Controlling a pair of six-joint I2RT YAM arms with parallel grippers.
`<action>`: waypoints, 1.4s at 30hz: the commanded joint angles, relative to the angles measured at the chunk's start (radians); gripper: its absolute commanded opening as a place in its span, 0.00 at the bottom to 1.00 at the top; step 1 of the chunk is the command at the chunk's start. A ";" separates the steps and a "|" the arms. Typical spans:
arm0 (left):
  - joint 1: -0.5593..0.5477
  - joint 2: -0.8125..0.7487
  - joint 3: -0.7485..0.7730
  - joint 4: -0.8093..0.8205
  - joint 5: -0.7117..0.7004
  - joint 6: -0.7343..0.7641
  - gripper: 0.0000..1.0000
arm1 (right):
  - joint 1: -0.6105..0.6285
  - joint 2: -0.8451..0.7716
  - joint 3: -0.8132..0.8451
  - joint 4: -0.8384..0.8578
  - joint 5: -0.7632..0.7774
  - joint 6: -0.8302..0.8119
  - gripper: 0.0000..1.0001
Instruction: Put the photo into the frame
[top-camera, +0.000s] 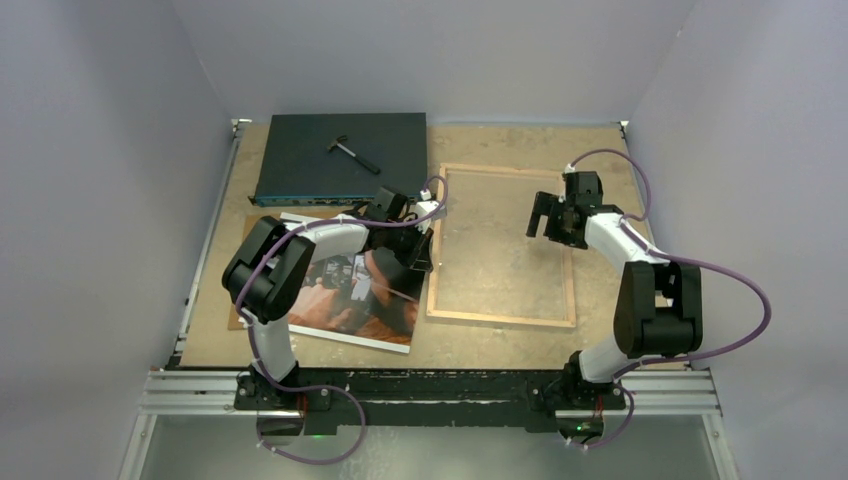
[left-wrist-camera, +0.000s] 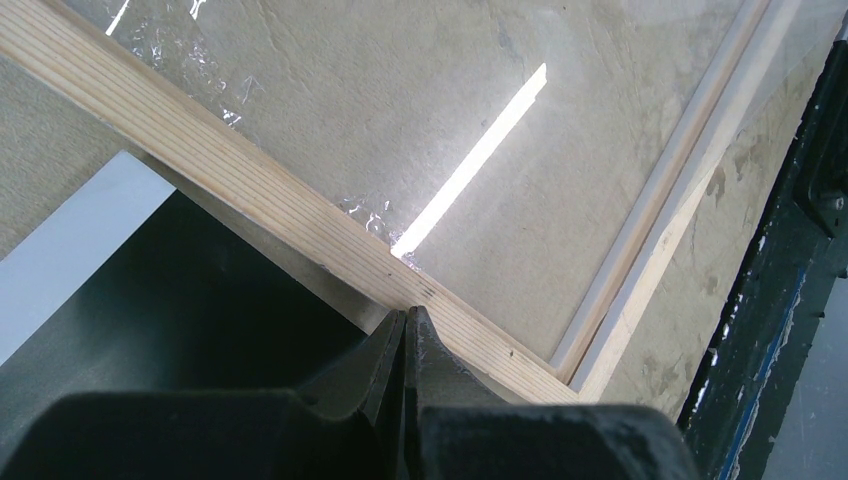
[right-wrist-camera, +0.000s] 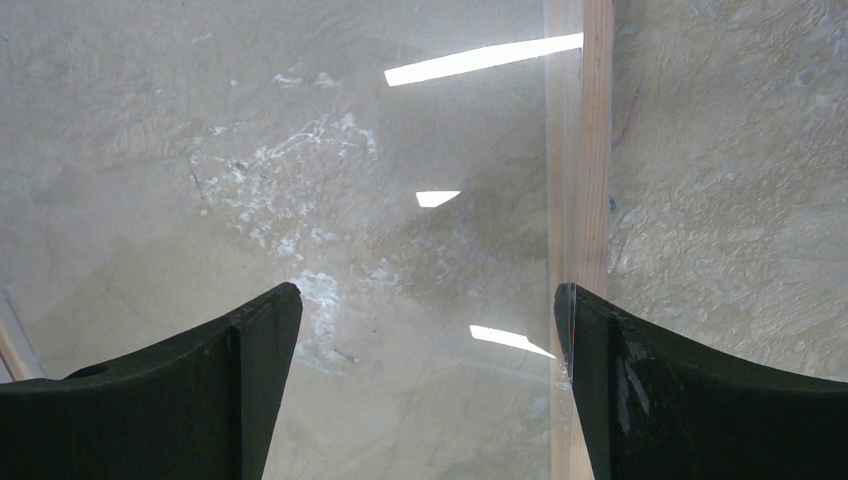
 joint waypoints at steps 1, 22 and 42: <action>0.005 0.024 -0.002 0.036 -0.025 0.014 0.00 | 0.008 0.002 0.006 0.021 0.030 -0.003 0.99; 0.005 0.026 -0.004 0.043 -0.024 0.015 0.00 | 0.008 0.016 -0.045 0.097 0.016 0.030 0.99; 0.012 0.019 -0.011 0.041 -0.026 0.015 0.00 | -0.007 0.002 0.017 0.062 0.067 0.061 0.99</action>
